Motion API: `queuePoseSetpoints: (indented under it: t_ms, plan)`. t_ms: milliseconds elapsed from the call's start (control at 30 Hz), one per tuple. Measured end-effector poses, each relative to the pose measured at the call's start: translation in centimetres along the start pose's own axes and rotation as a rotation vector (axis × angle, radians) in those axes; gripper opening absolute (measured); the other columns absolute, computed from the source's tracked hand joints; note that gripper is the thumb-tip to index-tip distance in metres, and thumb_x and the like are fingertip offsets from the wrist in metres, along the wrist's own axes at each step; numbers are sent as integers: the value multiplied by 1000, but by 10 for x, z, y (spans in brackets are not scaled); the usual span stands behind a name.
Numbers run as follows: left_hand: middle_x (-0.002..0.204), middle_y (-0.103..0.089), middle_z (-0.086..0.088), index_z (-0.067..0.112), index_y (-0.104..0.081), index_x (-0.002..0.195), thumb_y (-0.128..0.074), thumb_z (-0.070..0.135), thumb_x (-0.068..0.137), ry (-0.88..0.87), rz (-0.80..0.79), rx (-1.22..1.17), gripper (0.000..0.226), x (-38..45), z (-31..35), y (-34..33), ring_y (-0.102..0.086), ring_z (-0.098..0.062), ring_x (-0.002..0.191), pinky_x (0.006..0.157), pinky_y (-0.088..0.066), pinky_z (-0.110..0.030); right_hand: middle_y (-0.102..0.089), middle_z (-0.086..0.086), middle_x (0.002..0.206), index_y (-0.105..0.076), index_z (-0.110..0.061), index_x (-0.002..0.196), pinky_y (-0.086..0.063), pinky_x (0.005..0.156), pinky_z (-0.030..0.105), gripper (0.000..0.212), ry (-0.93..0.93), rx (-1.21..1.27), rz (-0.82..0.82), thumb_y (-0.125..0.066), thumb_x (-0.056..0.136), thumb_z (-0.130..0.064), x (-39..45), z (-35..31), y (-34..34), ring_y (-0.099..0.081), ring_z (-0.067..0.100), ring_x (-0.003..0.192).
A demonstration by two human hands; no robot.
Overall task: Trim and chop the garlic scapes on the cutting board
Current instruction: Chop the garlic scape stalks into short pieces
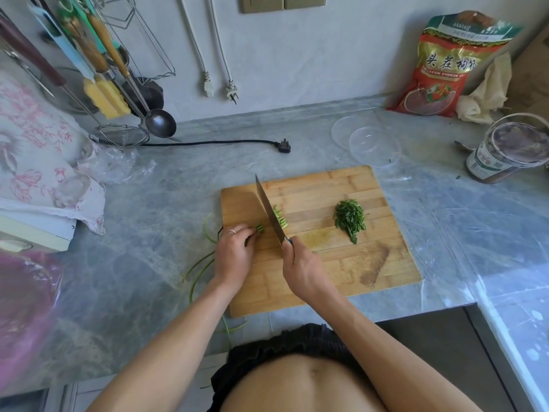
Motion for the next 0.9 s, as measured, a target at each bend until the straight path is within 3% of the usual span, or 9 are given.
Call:
queuePoseSetpoints:
  t_ms: [200,267,367,533,667,900]
  plan:
    - [105,-74,-1,9,-77,105,-71,-7,76,-102,-68,111,33,-8,-4,-5,-63,-25,95,84,-53,-37,-47,2,59,-40,-20,77,-30,48,33,31,63,-6,-29,-31,104,-32,-7,-9,0,-40,21,50]
    - [101,-75,-1,9,-77,103,-70,-12,74,-82,-56,96,36,-7,-4,-3,-63,-23,95,83,-53,-33,-44,-1,59,-40,-19,78,-28,47,31,30,99,-16,-46,-32,105,-31,-12,-15,-5,-38,20,50]
    - [96,-76,-1,10,-78,99,-67,-9,79,-70,-15,33,30,-6,2,3,-64,-18,91,80,-42,-16,-48,2,60,-43,-19,81,-29,47,32,31,98,-26,-56,-32,104,-36,-14,-16,-11,-41,20,50]
    - [95,-76,2,15,-79,99,-65,-7,81,-39,-11,18,31,-3,5,0,-65,-19,88,77,-38,-12,-48,4,58,-43,-17,82,-30,45,31,32,104,-43,-65,-31,105,-36,-12,-16,-12,-41,20,47]
    - [99,-76,0,14,-78,100,-63,-2,85,-6,-28,-13,27,3,3,-8,-68,-21,92,79,-52,-28,-49,6,59,-42,-17,84,-30,46,33,31,98,-55,-57,-30,105,-36,-8,-16,-8,-42,22,48]
    - [100,-75,-1,13,-77,99,-59,3,86,-14,-41,-12,25,6,-2,-12,-68,-22,92,76,-55,-38,-48,6,57,-39,-16,88,-22,39,25,29,153,-178,-48,-26,105,-36,-2,-21,-10,-38,19,39]
Point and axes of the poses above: each hand's wrist, its own x-axis towards the middle knuckle, its own y-axis out of the back of the hand, z = x × y, the point moved 10 cm from there along x, towards the middle knuckle
